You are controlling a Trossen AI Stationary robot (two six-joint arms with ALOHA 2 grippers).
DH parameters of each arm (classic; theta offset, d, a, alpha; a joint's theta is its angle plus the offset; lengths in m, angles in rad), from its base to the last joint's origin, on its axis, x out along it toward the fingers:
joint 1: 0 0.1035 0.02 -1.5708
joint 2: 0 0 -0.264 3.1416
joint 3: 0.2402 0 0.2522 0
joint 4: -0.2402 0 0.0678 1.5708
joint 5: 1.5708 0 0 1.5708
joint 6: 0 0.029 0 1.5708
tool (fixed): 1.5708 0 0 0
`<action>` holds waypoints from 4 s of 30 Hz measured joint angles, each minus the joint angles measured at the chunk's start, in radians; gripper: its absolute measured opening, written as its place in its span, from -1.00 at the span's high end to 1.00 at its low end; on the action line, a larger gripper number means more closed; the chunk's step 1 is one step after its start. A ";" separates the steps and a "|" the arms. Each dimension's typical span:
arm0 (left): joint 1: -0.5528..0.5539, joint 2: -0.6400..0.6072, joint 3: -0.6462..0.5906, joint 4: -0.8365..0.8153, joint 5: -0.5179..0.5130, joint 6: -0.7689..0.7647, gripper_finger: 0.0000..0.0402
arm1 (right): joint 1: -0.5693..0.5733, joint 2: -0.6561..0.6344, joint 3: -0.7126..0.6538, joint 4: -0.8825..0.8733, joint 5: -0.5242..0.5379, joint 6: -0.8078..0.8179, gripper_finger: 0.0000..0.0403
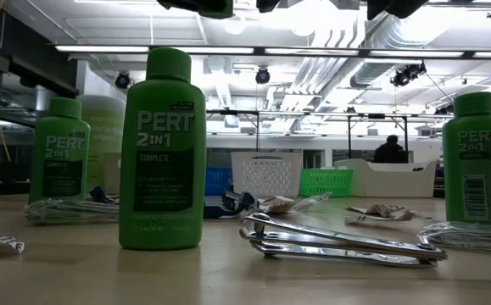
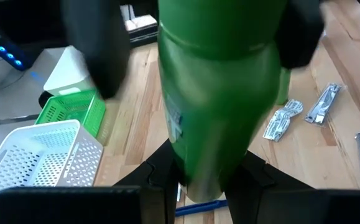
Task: Pick & Place Travel size toiletries
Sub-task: Put the green shampoo into the right white bin
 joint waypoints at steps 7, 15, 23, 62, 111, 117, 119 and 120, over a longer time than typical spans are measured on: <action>0.000 0.000 0.000 -0.001 0.003 0.000 0.55 | -0.005 0.000 0.007 -0.006 -0.018 0.004 -0.08; 0.000 0.000 0.000 0.004 0.005 0.000 0.55 | -0.005 0.000 0.013 -0.029 -0.027 -0.003 0.15; 0.000 0.000 0.000 0.005 0.006 -0.003 0.55 | -0.005 0.000 0.013 -0.038 -0.027 -0.001 0.56; 0.034 -0.286 -0.320 -0.309 -0.455 -0.291 -0.03 | -0.353 -0.006 0.014 -0.050 0.121 0.183 0.56; 0.700 -0.500 -0.653 0.475 0.411 0.158 0.10 | -0.970 -0.263 -0.512 -0.091 0.507 0.479 0.57; 0.700 -0.499 -0.653 0.467 0.411 0.157 0.10 | -0.968 -0.100 -0.517 0.065 0.538 0.504 0.57; 0.700 -0.499 -0.653 0.467 0.411 0.157 0.10 | -0.967 -0.062 -0.517 0.105 0.540 0.521 0.57; 0.700 -0.499 -0.653 0.465 0.411 0.157 0.10 | -0.967 -0.047 -0.517 0.120 0.547 0.528 0.57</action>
